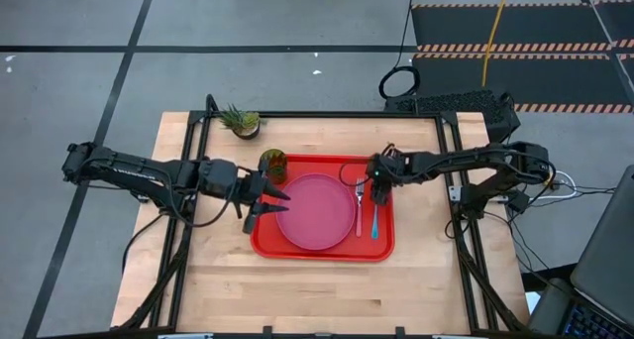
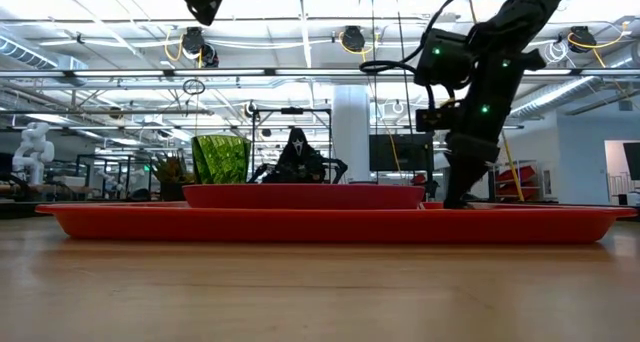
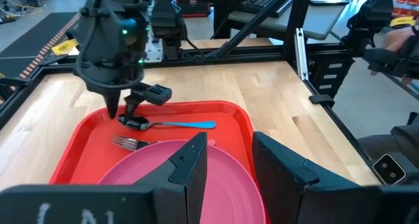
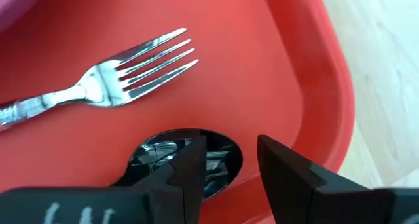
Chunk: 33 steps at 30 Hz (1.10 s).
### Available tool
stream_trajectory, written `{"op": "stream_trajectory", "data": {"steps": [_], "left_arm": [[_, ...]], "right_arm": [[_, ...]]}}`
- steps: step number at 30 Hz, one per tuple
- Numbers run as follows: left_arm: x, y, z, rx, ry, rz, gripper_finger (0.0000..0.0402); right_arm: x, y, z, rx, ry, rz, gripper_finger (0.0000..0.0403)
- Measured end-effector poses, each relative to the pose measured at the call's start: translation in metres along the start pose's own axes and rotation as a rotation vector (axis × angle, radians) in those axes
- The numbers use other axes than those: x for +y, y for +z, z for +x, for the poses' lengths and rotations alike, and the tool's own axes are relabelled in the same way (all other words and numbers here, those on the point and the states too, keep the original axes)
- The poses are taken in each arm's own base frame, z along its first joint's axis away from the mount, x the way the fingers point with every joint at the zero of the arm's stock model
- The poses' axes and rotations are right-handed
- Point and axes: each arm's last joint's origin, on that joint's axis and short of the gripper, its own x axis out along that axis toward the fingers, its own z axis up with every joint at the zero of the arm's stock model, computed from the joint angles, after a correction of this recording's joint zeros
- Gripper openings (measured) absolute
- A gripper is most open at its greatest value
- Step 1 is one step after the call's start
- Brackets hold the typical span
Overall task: Pick and place plate/cup/fork/spoon on tray
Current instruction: Put the blue spoon on the orange tray to the right of the pink fork, then return to Home Position
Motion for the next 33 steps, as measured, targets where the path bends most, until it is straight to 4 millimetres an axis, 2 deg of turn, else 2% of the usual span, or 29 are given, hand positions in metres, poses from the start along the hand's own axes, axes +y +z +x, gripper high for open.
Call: {"op": "stream_trajectory", "data": {"steps": [20,24,33], "left_arm": [[-0.004,-0.001,0.0,0.006,-0.018,0.006,0.0124],[-0.003,-0.001,0.0,0.006,-0.013,0.008,0.0124],[0.007,-0.005,0.0,0.05,0.03,-0.003,0.0124]], "right_arm": [[-0.003,0.004,-0.003,-0.047,0.011,0.022,0.013],[-0.005,0.006,-0.013,-0.089,0.024,0.051,0.013],[-0.012,0.001,-0.054,-0.196,0.095,0.112,0.013]]}}
